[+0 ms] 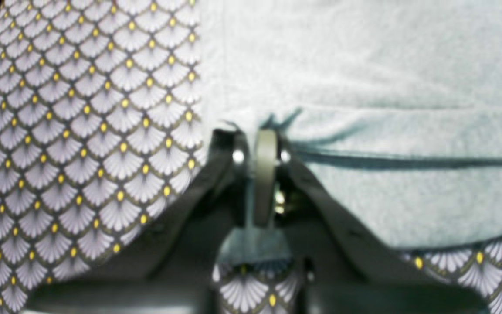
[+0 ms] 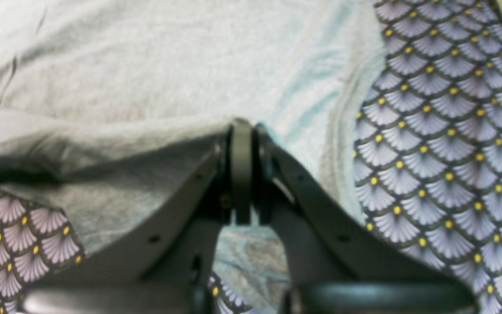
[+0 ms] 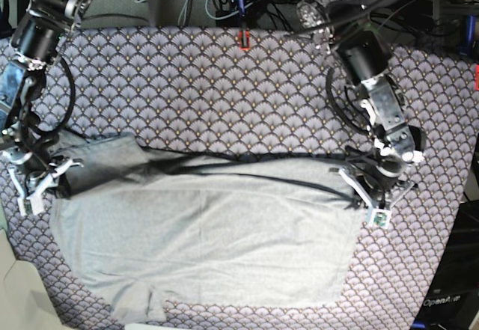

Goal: Fold the T-shirt properly
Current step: 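Lift the shoulder edge and fold it toward the hem with both grippers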

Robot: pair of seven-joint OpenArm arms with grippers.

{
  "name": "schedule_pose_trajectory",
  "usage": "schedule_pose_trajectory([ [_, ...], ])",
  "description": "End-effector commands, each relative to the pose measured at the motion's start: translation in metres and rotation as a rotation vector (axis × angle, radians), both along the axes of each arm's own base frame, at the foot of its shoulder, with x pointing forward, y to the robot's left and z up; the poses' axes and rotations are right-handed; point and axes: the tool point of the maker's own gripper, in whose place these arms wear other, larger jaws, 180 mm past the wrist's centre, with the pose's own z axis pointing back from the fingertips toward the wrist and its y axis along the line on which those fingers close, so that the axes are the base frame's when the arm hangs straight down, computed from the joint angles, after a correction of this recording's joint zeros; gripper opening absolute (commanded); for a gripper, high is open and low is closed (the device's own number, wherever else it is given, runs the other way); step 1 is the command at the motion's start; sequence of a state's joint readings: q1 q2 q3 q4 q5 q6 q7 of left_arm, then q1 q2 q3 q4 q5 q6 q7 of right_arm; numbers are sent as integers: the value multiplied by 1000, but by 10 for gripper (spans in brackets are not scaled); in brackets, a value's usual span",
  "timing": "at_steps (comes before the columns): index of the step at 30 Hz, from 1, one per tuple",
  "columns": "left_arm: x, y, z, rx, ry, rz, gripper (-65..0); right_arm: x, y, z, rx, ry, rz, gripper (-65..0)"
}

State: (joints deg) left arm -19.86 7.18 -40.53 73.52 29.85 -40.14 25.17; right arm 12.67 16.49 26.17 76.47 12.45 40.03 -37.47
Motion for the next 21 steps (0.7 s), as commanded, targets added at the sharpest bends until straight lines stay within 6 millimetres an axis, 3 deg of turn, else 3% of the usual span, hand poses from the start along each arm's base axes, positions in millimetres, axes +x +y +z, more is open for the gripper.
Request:
schedule_pose_trajectory([
  [1, 18, 2, 28, 3, -83, 1, -650, 13, -4, 24, -12, -72, 5, -650],
  [9, 42, 13, 61, 23, -149, 7, -650, 29, 11, 35, -39, -89, 61, -650],
  [21, 58, 12, 50, -17, -110, -19, -650, 48, 27, 44, -82, -117, 107, -650],
])
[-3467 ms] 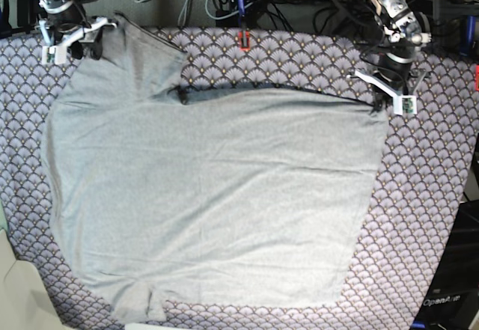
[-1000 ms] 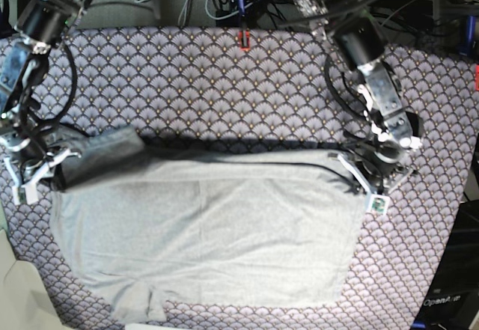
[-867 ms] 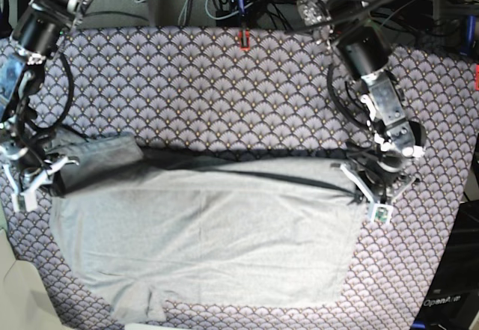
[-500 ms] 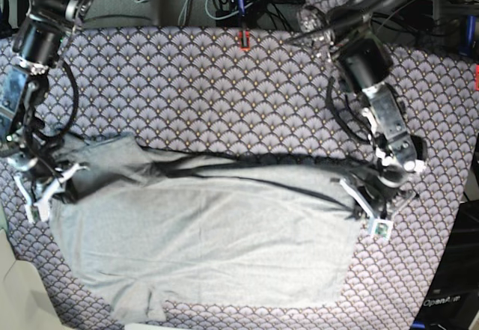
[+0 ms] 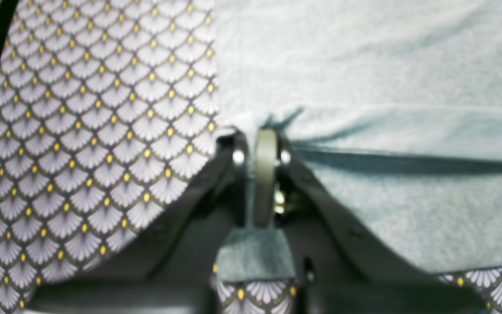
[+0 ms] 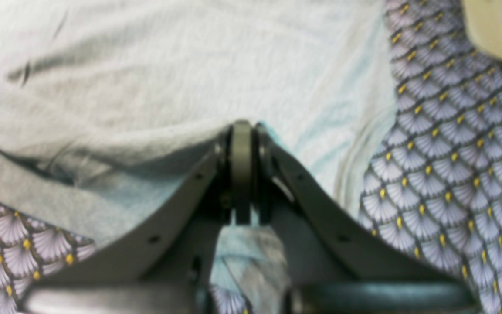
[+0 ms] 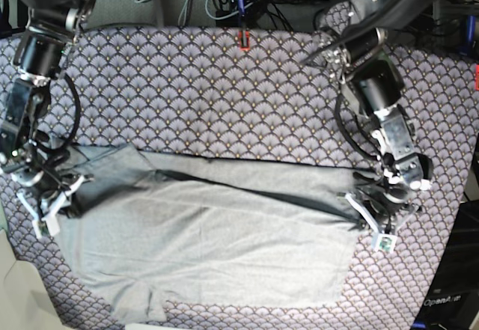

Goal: Fold the T-shirt properly
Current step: 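Lift the shoulder edge and fold it toward the hem with both grippers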

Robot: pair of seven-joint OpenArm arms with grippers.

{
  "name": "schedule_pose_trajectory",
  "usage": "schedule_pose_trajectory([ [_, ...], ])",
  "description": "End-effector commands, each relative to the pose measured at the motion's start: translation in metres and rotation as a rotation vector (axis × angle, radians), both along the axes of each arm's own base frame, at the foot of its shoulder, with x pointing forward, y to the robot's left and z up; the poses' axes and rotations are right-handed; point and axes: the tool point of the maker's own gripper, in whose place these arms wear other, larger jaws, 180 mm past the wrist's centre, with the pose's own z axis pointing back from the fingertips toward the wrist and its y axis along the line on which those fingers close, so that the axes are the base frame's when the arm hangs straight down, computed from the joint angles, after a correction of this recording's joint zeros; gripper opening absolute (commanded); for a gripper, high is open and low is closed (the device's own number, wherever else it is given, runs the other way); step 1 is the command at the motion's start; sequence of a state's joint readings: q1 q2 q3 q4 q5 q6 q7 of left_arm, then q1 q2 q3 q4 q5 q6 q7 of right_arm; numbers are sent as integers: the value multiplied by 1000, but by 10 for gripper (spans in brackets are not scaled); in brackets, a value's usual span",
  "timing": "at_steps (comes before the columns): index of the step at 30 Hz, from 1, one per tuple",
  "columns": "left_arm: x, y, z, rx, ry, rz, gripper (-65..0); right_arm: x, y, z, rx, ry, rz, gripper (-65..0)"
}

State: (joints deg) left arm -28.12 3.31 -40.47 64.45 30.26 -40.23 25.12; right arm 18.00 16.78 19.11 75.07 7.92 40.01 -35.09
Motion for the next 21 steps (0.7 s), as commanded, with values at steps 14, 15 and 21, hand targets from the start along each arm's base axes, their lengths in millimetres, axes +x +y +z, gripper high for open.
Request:
schedule_pose_trajectory([
  [14, 38, -6, 43, -33, -107, -18, -650, 38, -11, -1, 63, -29, -13, -650],
  [15, 39, -2, 44, -29, -105, -15, -650, 39, -13, -1, 53, -32, -17, -650],
  [21, 41, 8, 42, -31, -102, 33, -650, 42, -17, 3, 26, -39, -19, -650],
])
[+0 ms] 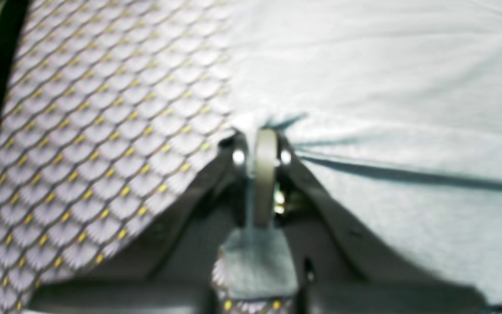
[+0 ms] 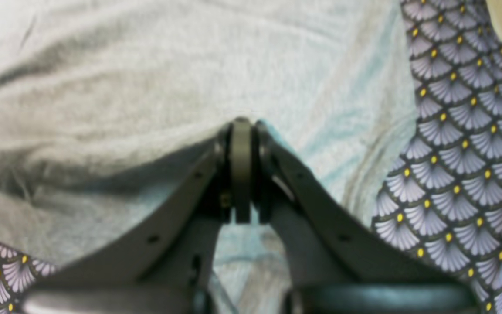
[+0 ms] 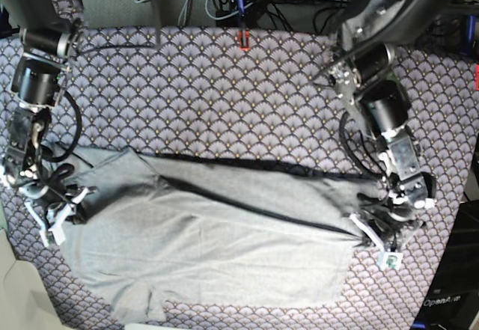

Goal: Fold the T-shirt properly
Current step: 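Lift the shoulder edge and fold it toward the hem with both grippers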

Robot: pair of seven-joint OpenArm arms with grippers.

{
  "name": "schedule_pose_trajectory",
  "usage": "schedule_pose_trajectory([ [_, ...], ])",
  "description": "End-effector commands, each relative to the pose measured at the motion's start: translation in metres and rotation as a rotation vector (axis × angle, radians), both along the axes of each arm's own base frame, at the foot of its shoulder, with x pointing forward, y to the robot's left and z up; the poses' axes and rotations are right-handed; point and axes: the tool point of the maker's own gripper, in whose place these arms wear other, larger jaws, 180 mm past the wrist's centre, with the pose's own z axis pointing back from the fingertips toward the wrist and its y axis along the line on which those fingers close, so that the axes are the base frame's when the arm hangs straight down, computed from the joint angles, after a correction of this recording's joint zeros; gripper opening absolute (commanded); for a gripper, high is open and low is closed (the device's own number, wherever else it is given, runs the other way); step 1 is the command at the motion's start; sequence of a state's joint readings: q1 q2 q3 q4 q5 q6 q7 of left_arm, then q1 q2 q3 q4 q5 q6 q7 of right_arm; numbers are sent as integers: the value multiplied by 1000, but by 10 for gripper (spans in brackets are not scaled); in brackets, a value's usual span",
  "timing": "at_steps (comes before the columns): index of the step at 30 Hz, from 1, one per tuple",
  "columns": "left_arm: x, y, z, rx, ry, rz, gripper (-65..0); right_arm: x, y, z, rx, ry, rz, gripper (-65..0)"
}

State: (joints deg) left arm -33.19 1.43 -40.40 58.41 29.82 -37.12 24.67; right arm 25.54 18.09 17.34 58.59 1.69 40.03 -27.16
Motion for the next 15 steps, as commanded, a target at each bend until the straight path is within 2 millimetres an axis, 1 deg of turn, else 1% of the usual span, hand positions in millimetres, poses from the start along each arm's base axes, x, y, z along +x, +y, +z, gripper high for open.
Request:
schedule_pose_trajectory([
  [1, 15, 0, 27, -6, -78, -1, -650, 17, -6, 31, -2, -88, -6, -650],
  [3, 14, 1, 26, -4, -75, 0, -650, 19, -5, 34, -3, -94, -3, -650],
  [8, 7, 5, 17, 4, -55, 4, -650, 19, -5, 34, -4, -94, -2, -650],
  [14, 7, 6, 17, 7, -54, 3, -650, 19, -3, 32, 1, -91, 0, -648],
  [15, 8, 4, 17, 12, -53, -2, -650, 18, -3, 32, 1, -91, -1, -636],
])
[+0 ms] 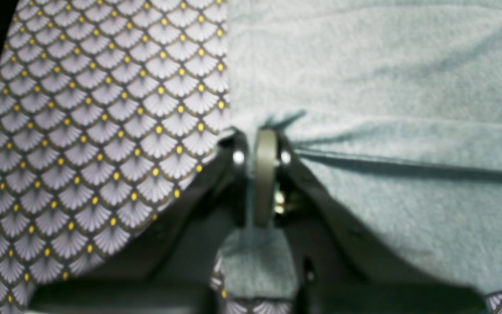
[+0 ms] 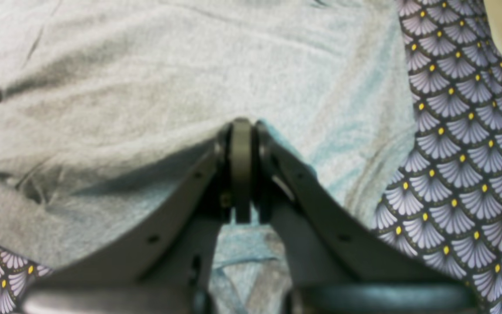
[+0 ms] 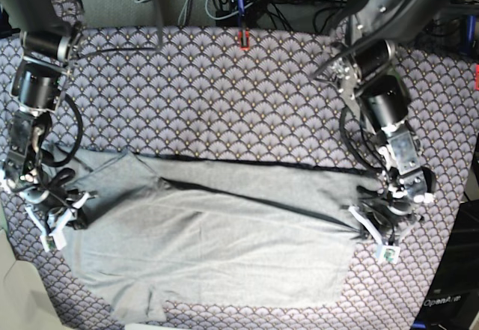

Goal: Fold the T-shirt properly
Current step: 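Lift the shoulder edge and fold it toward the hem with both grippers, then release the folded edge and raise both grippers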

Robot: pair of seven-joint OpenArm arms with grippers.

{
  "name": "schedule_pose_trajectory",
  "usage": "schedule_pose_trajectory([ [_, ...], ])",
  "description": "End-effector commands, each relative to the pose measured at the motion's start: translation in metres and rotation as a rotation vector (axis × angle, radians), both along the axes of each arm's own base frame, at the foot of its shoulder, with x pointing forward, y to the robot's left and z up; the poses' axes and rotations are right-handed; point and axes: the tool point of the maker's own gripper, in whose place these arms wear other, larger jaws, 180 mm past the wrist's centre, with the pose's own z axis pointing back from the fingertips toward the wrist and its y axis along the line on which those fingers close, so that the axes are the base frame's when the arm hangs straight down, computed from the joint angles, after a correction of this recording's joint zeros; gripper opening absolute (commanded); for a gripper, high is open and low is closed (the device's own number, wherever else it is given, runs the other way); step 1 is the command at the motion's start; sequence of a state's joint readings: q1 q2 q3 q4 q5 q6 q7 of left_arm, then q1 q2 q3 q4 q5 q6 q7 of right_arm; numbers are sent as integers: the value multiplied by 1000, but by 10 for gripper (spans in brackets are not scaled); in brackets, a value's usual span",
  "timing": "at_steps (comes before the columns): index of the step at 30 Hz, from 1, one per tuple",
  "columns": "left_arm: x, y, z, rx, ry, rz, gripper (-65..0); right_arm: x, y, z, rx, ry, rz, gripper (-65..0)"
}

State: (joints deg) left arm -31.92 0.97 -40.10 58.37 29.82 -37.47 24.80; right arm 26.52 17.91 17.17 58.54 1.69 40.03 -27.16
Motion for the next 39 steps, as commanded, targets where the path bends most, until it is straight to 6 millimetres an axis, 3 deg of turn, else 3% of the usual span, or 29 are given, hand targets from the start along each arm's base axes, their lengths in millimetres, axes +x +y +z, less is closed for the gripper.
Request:
schedule_pose_trajectory([
  [1, 16, 1, 28, 10, -80, -2, -650, 12, -7, 26, -1, -77, -8, -615],
  [3, 17, -2, 28, 21, -77, -17, -643, 12, -8, 26, -1, -75, -9, -562],
  [8, 13, -7, 24, 31, -70, -30, -449, 10, -9, 23, -4, -68, -10, -402],
  [12, 7, -7, 16, 27, -56, -27, -354, 1, -11, 12, -8, -41, -11, -335],
  [21, -27, -1, 20, 99, -93, -7, -343, -37, -52, -14, -16, 18, -103, -323],
  [24, -42, -4, 11, 104, -80, -3, -342, -53, -68, -17, -38, 29, -130, -323],
  [30, -67, -10, -13, 93, -31, -4, -295, -85, -81, -11, -98, 6, -153, -323],
  [39, -78, -2, -20, 25, -42, 16, -272, -113, -82, -28, -92, 42, -179, -323],
])
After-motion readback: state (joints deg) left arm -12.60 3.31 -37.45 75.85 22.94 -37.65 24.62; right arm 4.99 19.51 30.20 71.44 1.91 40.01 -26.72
